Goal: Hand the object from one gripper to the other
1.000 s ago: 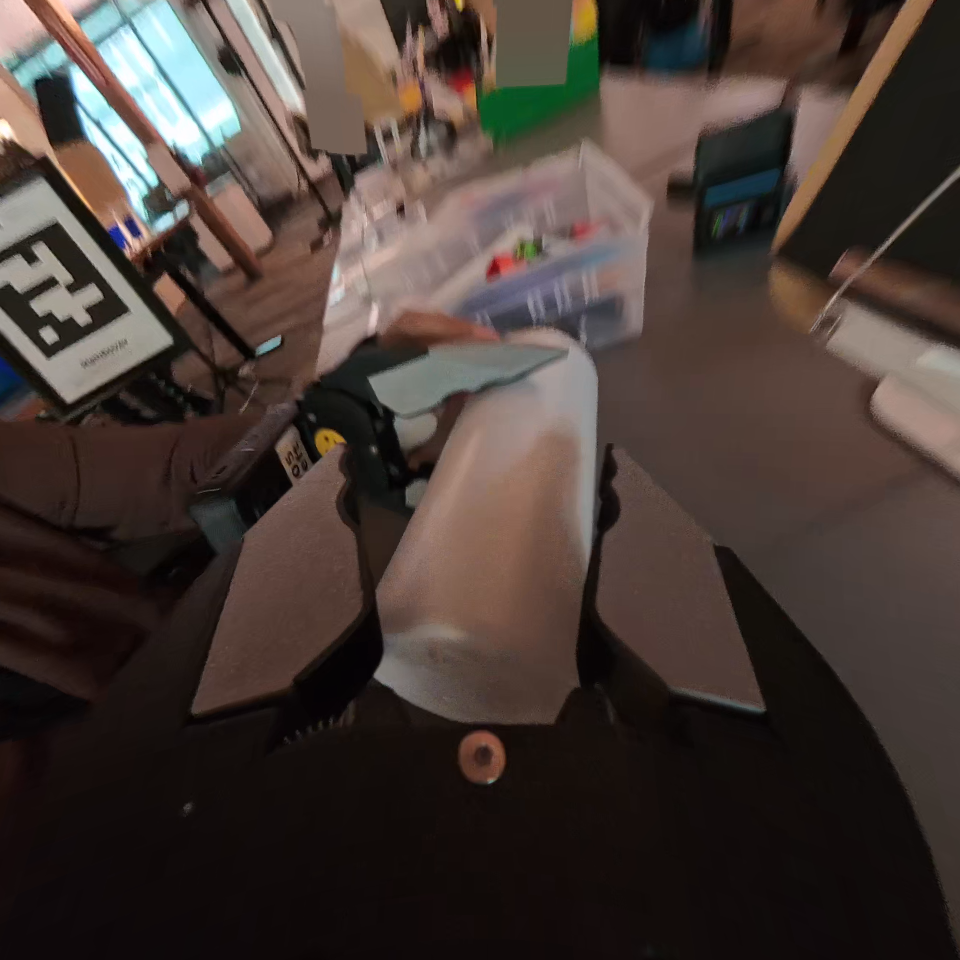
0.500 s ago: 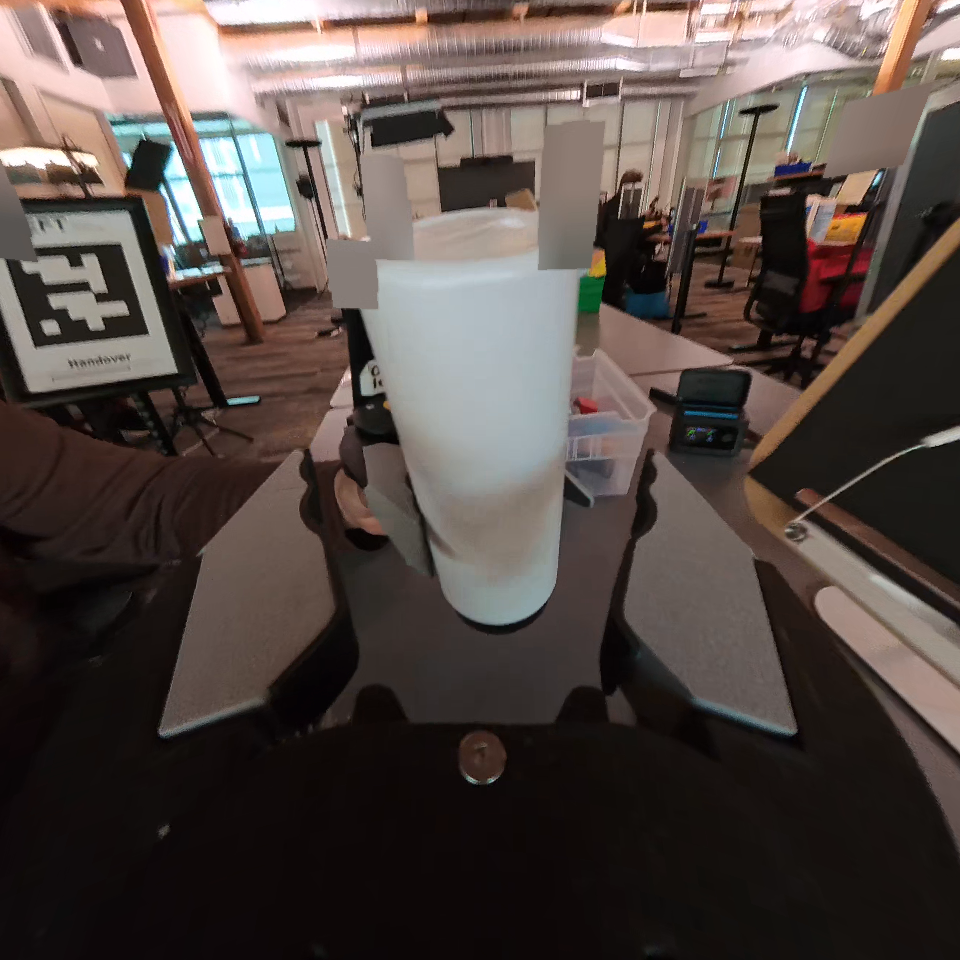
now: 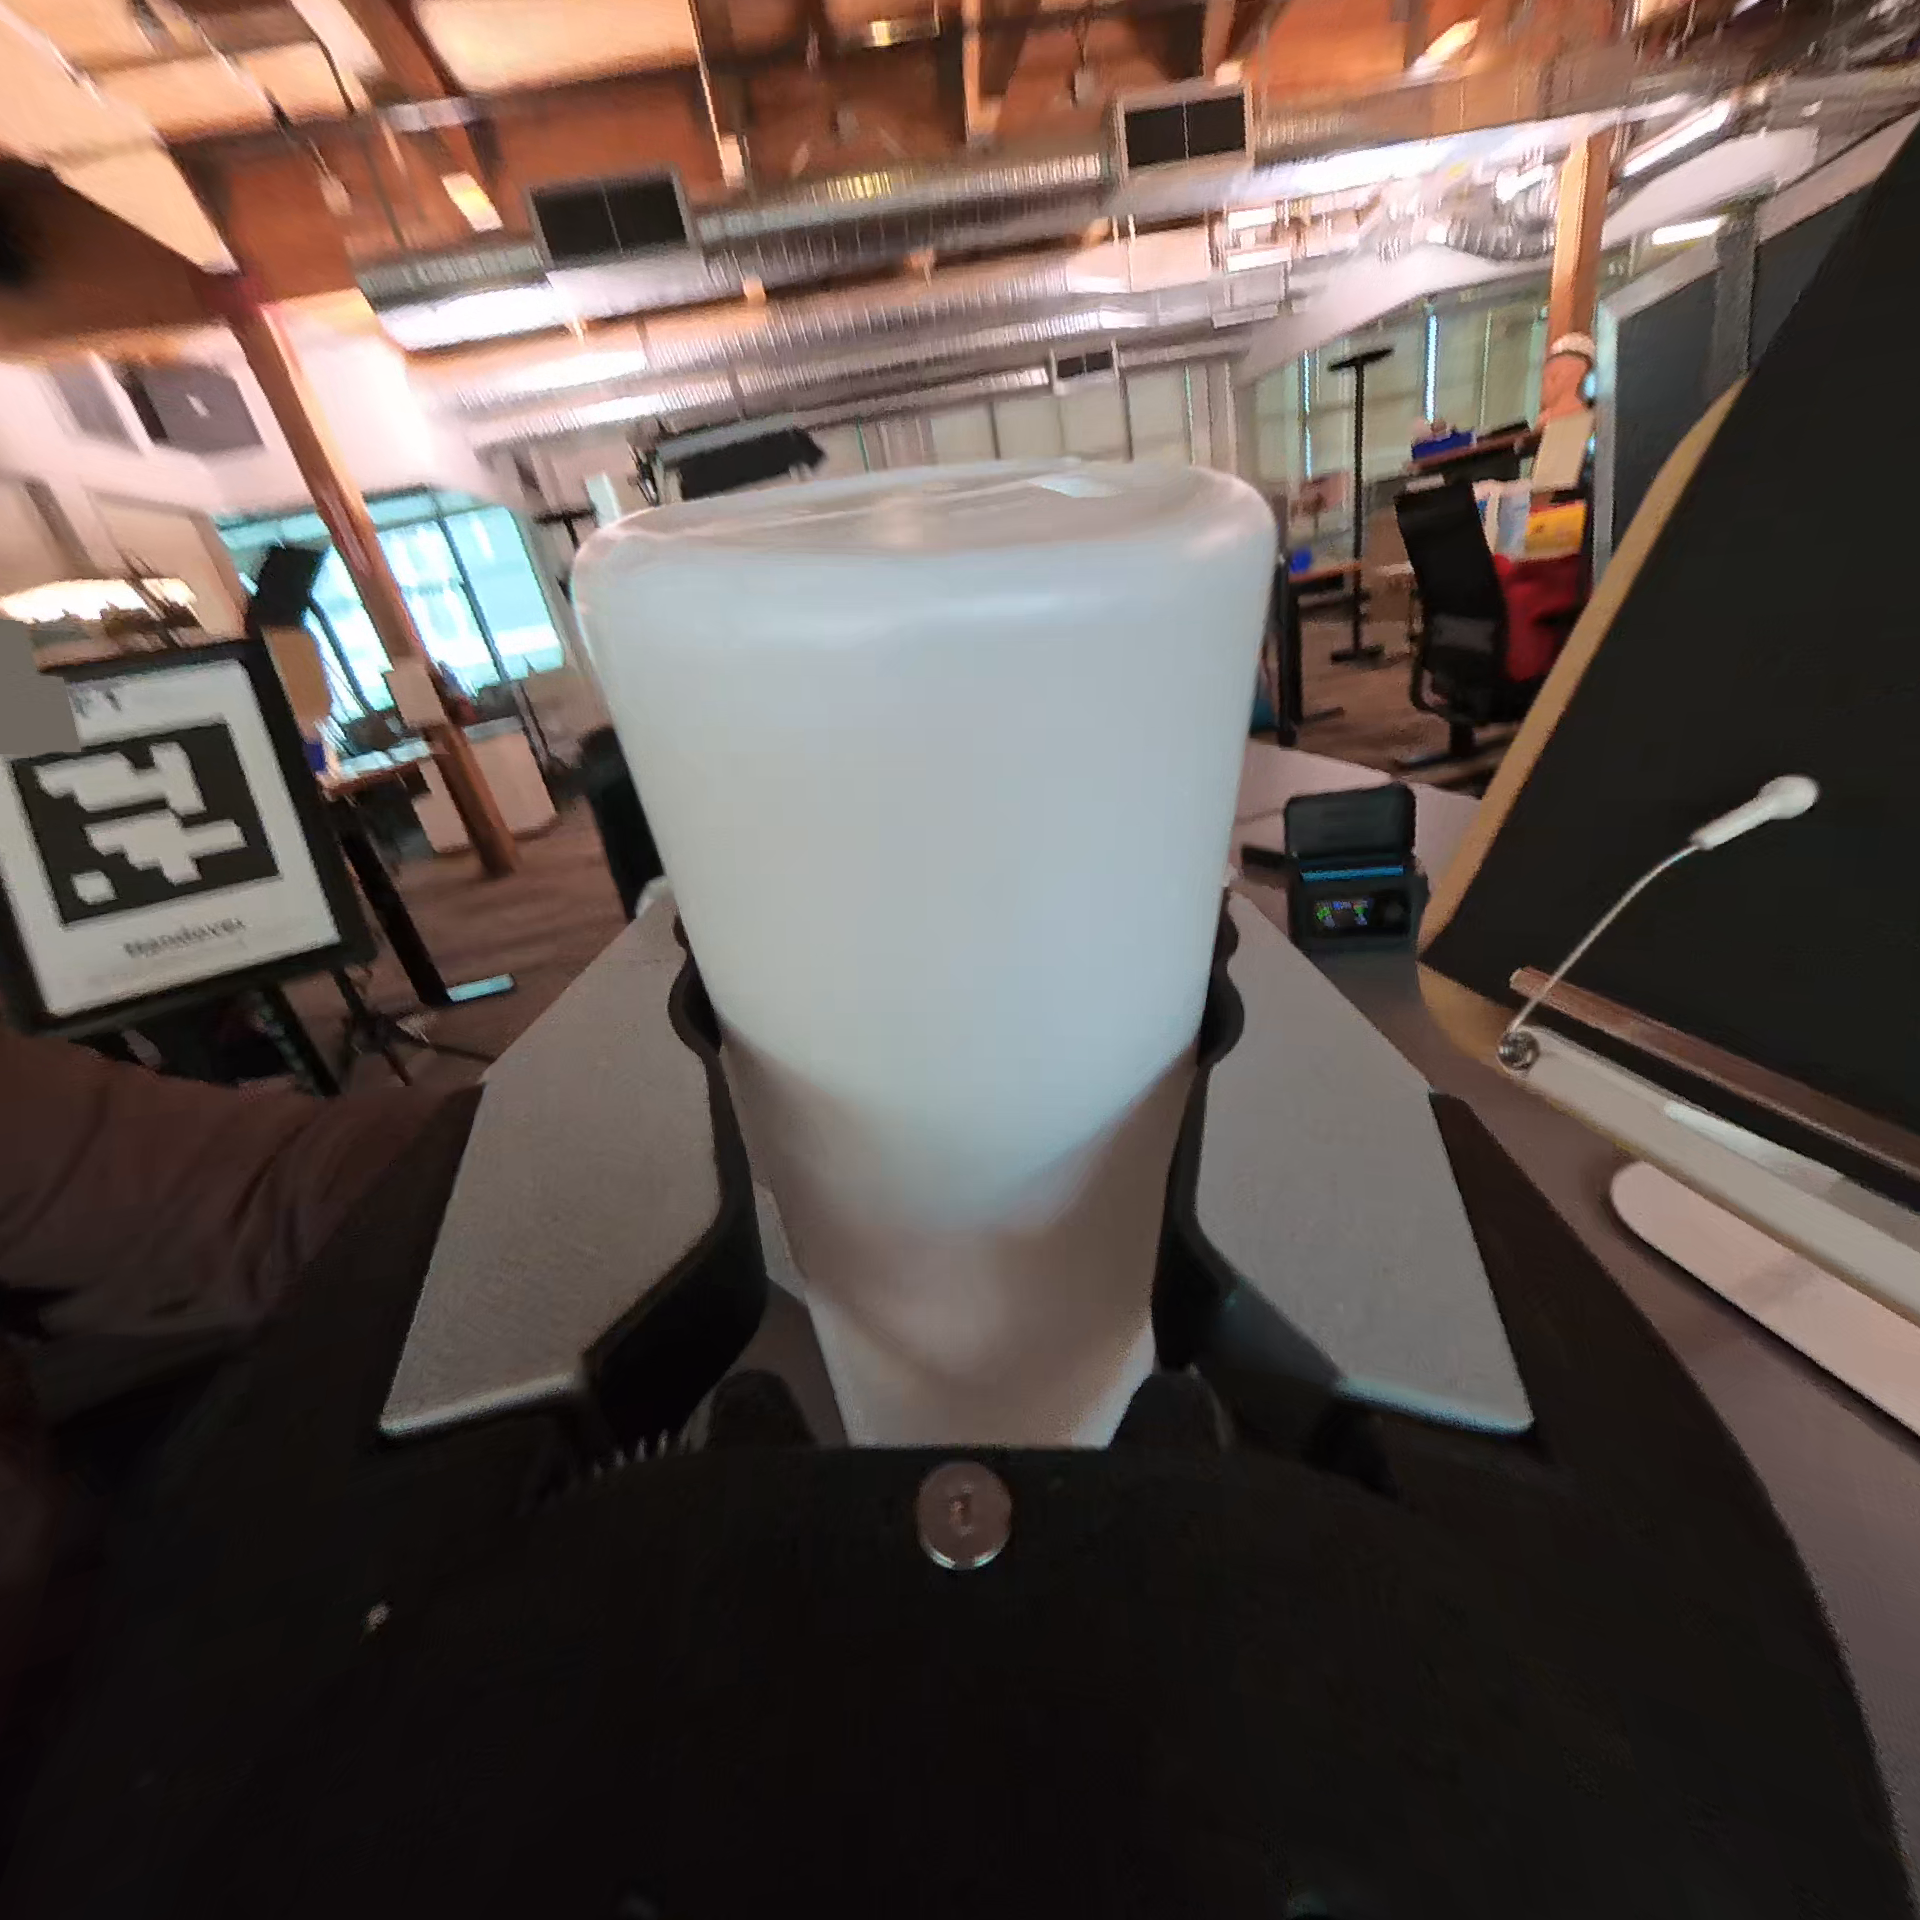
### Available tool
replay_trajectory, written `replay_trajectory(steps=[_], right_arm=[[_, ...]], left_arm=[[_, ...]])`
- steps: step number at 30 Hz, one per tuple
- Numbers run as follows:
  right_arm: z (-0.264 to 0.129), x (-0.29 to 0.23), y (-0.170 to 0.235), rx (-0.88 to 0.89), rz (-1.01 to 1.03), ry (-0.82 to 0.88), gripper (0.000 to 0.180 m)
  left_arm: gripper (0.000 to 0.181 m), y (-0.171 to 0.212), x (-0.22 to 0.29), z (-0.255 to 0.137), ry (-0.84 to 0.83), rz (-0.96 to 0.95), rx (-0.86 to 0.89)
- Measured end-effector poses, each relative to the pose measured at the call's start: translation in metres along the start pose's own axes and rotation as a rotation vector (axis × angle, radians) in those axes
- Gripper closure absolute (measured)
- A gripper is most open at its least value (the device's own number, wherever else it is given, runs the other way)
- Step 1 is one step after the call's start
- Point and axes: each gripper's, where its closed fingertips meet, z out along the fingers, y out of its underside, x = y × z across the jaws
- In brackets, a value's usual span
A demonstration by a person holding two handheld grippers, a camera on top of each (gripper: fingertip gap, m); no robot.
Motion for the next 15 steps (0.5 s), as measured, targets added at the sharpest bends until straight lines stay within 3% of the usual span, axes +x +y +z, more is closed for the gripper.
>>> replay_trajectory(steps=[5,15], right_arm=[[-0.014,-0.002,-0.021,0.124,0.064,-0.057,0.087],[0.003,-0.031,-0.017,0.128,0.068,-0.18,0.088]], left_arm=[[0.091,0.001,0.004,0.001,0.056,-0.08,0.006],[0.085,0.013,0.041,0.019,0.205,-0.097,-0.031]])
